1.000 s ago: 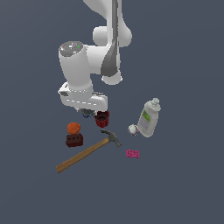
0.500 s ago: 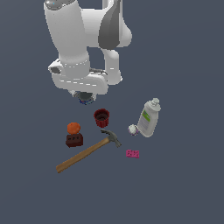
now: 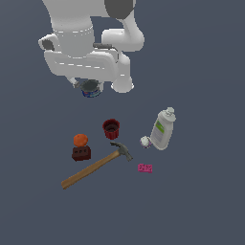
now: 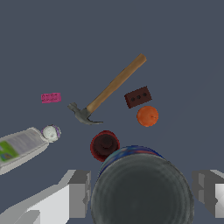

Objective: Pick up a designated object from a clutter of objects.

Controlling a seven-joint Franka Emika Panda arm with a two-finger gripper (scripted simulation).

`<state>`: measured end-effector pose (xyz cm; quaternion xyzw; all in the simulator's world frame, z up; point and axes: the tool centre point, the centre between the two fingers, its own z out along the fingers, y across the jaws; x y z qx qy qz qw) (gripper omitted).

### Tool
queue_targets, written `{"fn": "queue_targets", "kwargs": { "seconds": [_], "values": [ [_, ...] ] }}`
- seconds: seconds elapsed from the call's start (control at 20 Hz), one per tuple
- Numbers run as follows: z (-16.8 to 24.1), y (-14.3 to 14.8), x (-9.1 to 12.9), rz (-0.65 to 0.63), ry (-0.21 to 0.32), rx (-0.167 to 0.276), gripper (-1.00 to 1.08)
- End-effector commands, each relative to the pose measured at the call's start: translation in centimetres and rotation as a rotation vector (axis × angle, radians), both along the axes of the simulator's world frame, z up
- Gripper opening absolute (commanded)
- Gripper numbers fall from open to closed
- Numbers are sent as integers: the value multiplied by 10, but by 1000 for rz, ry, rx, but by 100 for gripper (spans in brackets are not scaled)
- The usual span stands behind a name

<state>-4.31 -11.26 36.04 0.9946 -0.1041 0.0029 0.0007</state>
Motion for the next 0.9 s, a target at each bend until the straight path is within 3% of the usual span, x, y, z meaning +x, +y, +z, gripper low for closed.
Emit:
{"fn": "queue_targets", "kwargs": {
  "seconds": [0.0,0.85],
  "values": [
    [15,1,0,0,2,1,-100],
    [45,1,5,1,5,2,-100]
  ]
}}
